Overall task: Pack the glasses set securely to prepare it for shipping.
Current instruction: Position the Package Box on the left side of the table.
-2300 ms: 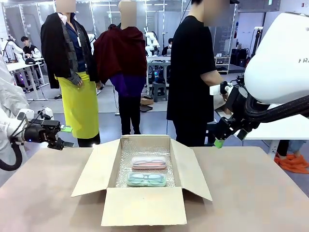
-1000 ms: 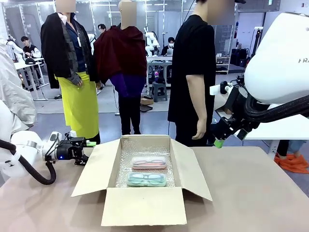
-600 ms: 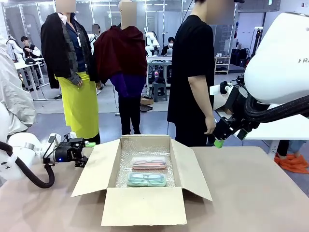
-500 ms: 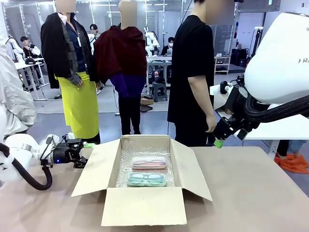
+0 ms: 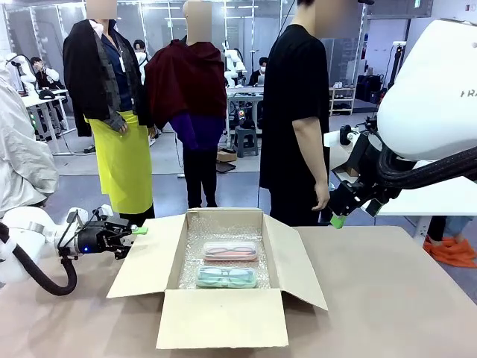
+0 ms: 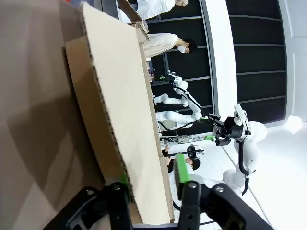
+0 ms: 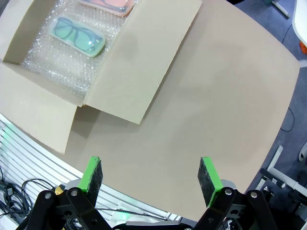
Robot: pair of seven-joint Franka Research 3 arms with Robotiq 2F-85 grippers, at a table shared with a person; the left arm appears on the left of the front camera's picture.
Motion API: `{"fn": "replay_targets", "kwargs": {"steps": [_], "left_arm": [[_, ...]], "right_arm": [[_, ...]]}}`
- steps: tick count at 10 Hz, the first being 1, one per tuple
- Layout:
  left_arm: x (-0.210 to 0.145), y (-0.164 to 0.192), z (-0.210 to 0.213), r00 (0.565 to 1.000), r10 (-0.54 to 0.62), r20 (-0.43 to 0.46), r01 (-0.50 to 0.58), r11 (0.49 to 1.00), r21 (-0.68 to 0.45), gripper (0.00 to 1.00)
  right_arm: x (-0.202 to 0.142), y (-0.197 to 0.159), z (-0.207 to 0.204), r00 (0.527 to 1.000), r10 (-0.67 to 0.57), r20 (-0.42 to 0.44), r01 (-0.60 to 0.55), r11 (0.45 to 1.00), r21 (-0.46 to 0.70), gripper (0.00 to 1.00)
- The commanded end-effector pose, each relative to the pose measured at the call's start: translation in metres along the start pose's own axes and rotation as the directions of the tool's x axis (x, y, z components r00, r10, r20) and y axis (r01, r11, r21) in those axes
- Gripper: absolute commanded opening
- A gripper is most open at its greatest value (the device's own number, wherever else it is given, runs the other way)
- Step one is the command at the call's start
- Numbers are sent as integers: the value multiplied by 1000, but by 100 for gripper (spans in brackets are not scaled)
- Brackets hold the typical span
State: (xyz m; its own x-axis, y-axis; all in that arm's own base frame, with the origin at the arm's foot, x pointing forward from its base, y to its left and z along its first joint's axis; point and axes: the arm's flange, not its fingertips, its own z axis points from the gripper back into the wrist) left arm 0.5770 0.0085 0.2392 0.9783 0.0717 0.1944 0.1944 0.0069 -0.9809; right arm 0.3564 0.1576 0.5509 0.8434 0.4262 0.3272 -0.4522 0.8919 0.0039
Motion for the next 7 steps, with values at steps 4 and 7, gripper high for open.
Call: {"fn": "replay_targets", "kwargs": {"steps": [4, 7], "left_arm": [[-8, -5, 6, 1000, -12, 19, 12, 1000, -24, 0], [-9, -7, 10, 999, -46, 5, 46, 999, -7, 0]], "right_arm": [[1, -1, 0, 1000, 17, 10, -17, 1000, -3, 100], [1, -1, 0, 1000, 17, 10, -17, 1000, -3, 100]]}}
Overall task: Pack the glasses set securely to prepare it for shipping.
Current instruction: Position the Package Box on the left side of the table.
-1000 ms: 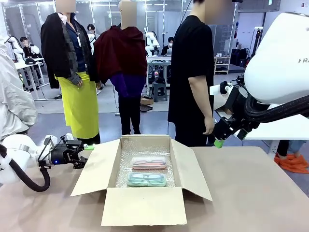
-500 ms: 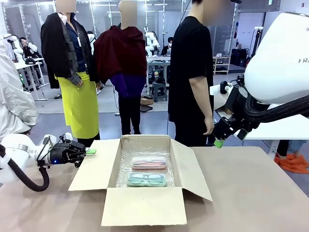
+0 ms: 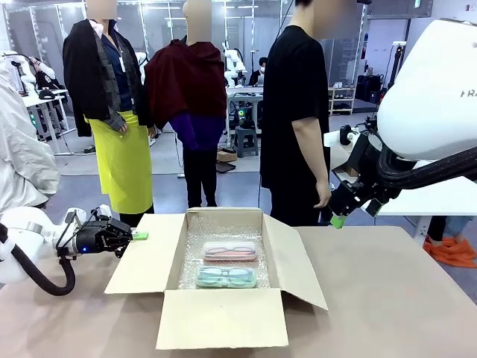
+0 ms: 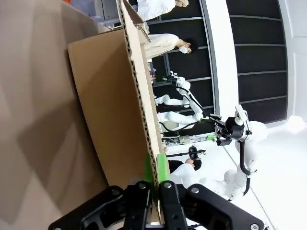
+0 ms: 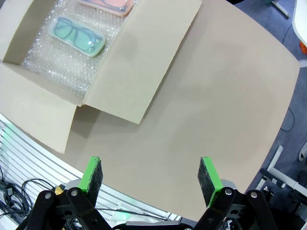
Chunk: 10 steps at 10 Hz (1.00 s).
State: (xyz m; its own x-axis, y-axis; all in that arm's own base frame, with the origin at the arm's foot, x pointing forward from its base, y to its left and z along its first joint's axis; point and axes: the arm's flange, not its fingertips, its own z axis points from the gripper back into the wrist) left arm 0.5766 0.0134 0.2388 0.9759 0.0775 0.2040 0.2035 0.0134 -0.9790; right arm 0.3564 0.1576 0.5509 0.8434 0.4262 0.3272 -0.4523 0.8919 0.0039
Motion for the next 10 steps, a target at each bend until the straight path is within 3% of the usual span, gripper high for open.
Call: {"fn": "replay_targets", "kwargs": {"steps": [1, 3, 7, 10], "left_arm": [[-8, -9, 14, 999, -40, -9, 40, 999, 27, 0], [-8, -23, 56, 999, 14, -50, -12, 999, 38, 0], [-13, -37, 168, 999, -17, 43, 12, 993, 116, 0], [-13, -45, 233, 999, -28, 25, 23, 984, 179, 0]], "right_arm": [[1, -1, 0, 1000, 17, 10, -17, 1000, -3, 100], [1, -1, 0, 1000, 17, 10, -17, 1000, -3, 100], [1, -1, 0, 1000, 17, 10, -17, 1000, -3, 100], [1, -1, 0, 1000, 17, 10, -17, 1000, -3, 100]]}}
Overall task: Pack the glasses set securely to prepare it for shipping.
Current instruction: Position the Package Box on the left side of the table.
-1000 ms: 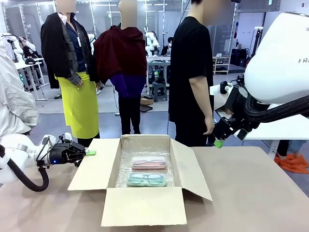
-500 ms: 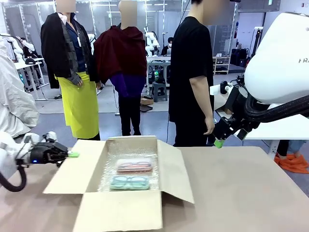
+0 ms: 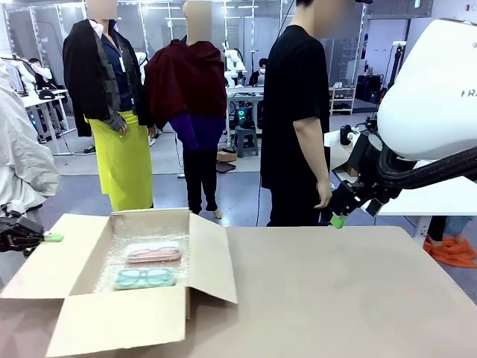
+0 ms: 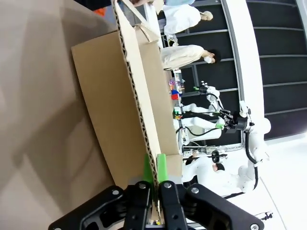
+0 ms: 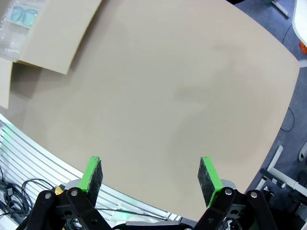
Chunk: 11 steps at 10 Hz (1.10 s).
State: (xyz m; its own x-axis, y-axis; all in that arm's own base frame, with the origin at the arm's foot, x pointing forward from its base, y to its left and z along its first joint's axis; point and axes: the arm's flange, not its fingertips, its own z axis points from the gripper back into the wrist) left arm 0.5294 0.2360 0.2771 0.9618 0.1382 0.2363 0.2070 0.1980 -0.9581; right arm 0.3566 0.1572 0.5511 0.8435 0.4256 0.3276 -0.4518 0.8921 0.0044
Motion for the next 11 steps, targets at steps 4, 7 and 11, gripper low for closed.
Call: {"fn": "replay_targets", "kwargs": {"steps": [4, 7, 11], "left_arm": [[27, 7, 52, 993, 24, -114, -19, 999, 50, 0], [36, -1, 70, 991, 21, -130, -11, 997, 77, 0], [33, -1, 63, 990, 21, -141, -9, 996, 85, 46]], "right_arm": [[1, -1, -1, 1000, 17, 10, -17, 1000, -4, 100], [1, -1, -1, 1000, 17, 10, -17, 1000, -4, 100], [1, -1, -1, 1000, 17, 10, -17, 1000, -4, 100]]}}
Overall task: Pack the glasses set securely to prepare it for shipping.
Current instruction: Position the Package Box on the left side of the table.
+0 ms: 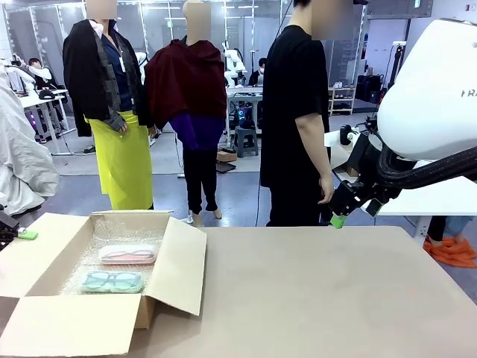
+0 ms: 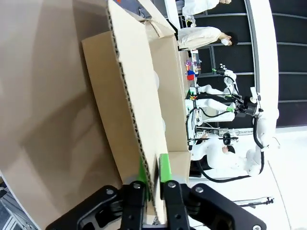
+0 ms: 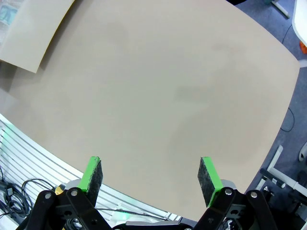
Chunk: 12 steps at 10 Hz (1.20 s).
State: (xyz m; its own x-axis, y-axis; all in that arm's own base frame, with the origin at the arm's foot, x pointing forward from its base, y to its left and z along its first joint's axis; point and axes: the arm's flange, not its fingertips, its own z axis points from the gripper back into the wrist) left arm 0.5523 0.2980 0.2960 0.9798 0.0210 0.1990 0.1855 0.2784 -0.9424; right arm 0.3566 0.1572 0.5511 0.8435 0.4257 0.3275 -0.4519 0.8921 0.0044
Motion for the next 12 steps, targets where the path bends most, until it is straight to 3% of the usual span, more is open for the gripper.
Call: {"fn": "replay_targets", "kwargs": {"steps": [1, 2, 3, 5, 6, 7, 9, 10, 12], "left_arm": [[-6, -3, 3, 1000, 4, -5, -4, 1000, 12, 77], [-10, -7, 3, 1000, -9, 9, 9, 999, 30, 82], [-13, -12, 4, 1000, -16, 24, 15, 999, 49, 100], [-35, -40, 17, 996, -62, 62, 55, 993, 104, 100], [-44, -54, 25, 992, -95, 89, 80, 984, 158, 81], [-54, -69, 26, 987, -134, 91, 113, 972, 205, 86], [-73, -91, 14, 974, -185, 130, 144, 951, 272, 86], [-41, -70, 42, 987, -127, 93, 110, 979, 174, 86], [-41, -70, 42, 987, -127, 93, 110, 979, 174, 86]], "right_arm": [[1, -1, -1, 1000, 17, 10, -17, 1000, -4, 100], [1, -1, -1, 1000, 17, 10, -17, 1000, -4, 100], [1, -1, -1, 1000, 17, 10, -17, 1000, -4, 100], [1, -1, -1, 1000, 17, 10, -17, 1000, -4, 100], [1, -1, -1, 1000, 17, 10, -17, 1000, -4, 100], [1, -1, -1, 1000, 17, 10, -17, 1000, -4, 100], [1, -1, -1, 1000, 17, 10, -17, 1000, -4, 100], [1, -1, -1, 1000, 17, 10, -17, 1000, -4, 100], [1, -1, -1, 1000, 17, 10, -17, 1000, -4, 100]]}}
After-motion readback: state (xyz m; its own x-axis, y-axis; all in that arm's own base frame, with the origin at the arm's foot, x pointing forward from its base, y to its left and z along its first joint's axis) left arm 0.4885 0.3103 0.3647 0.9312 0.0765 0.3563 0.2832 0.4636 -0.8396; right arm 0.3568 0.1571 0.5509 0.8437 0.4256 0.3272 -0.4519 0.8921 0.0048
